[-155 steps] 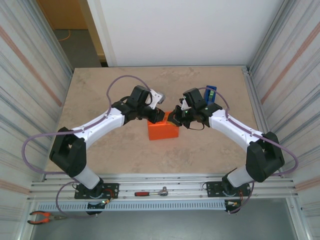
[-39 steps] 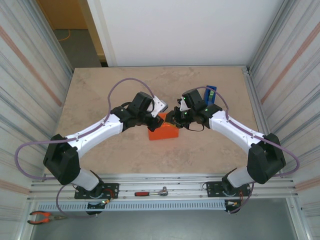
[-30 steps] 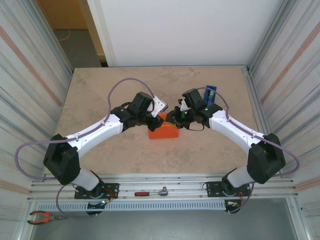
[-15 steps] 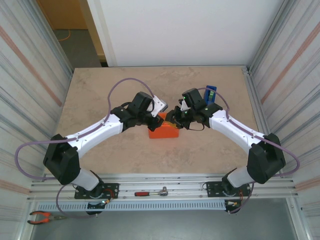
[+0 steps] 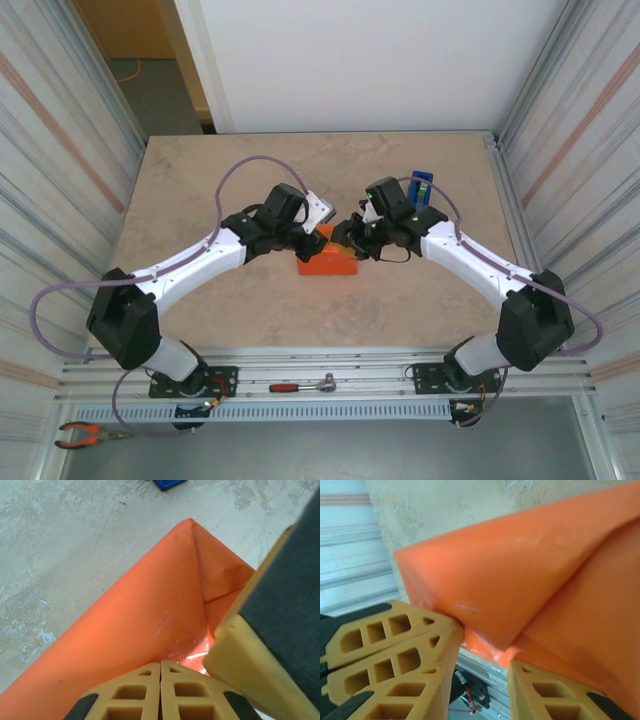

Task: Wrap the gift box in paper
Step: Stick the wrapping paper to the gift box.

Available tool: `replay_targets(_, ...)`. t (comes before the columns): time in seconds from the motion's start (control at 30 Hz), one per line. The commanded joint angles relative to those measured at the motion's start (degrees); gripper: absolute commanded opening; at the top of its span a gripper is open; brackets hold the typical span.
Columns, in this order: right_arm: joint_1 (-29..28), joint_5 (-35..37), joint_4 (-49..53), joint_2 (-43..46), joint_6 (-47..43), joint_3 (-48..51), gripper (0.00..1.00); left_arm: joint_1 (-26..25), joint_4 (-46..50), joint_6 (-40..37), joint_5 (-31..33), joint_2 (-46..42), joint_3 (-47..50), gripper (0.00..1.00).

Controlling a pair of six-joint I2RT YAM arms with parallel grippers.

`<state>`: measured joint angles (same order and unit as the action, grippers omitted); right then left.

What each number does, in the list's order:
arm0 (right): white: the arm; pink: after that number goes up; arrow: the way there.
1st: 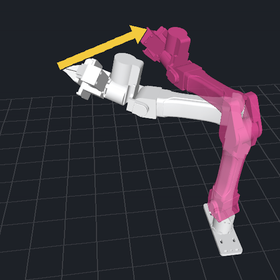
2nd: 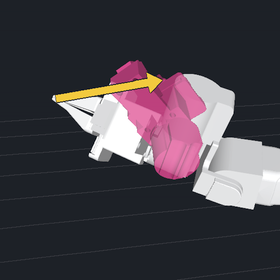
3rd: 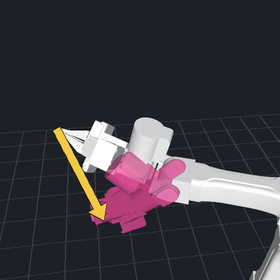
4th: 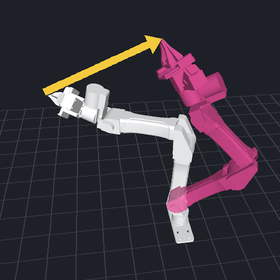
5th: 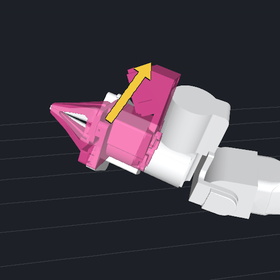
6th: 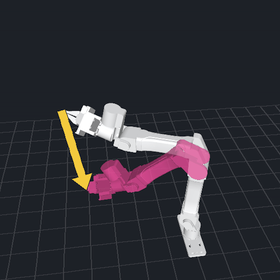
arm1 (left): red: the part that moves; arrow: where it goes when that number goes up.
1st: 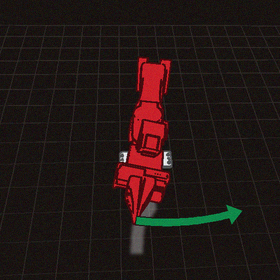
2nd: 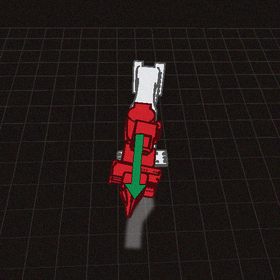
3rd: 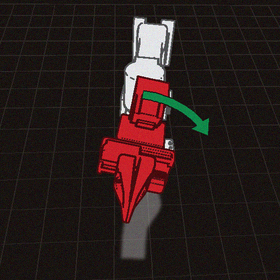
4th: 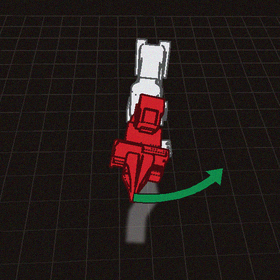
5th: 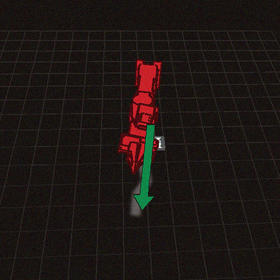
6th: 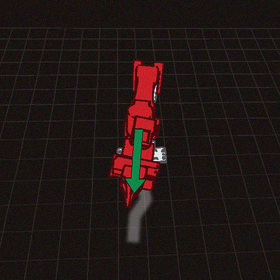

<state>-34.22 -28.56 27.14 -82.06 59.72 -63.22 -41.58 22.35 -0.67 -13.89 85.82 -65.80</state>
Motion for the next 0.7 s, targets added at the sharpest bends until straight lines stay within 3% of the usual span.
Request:
replay_targets(0.0, -0.2, -1.2, 3.7, 3.3, 0.9, 0.5, 0.37, -0.4, 3.5, 0.0, -0.6, 1.8, 2.2, 0.09)
replay_targets(0.2, 2.8, -1.3, 3.5, 5.8, 0.1, 0.8, 0.33, -0.4, 3.4, 0.0, -0.7, 1.8, 2.3, 0.09)
replay_targets(0.37, 4.7, -2.9, 0.4, 3.9, 0.0, -0.6, 0.06, -0.4, 3.4, 0.0, -0.9, 1.9, 2.3, 0.09)
replay_targets(0.43, 4.7, -3.4, -0.5, 2.3, -0.1, -1.8, 0.01, -0.4, 3.5, 0.0, -0.9, 1.8, 2.3, 0.09)
replay_targets(0.67, 3.7, -4.7, -4.3, -3.0, 0.8, -4.1, 0.00, -0.4, 3.4, 0.1, -0.9, 1.8, 2.4, 0.09)
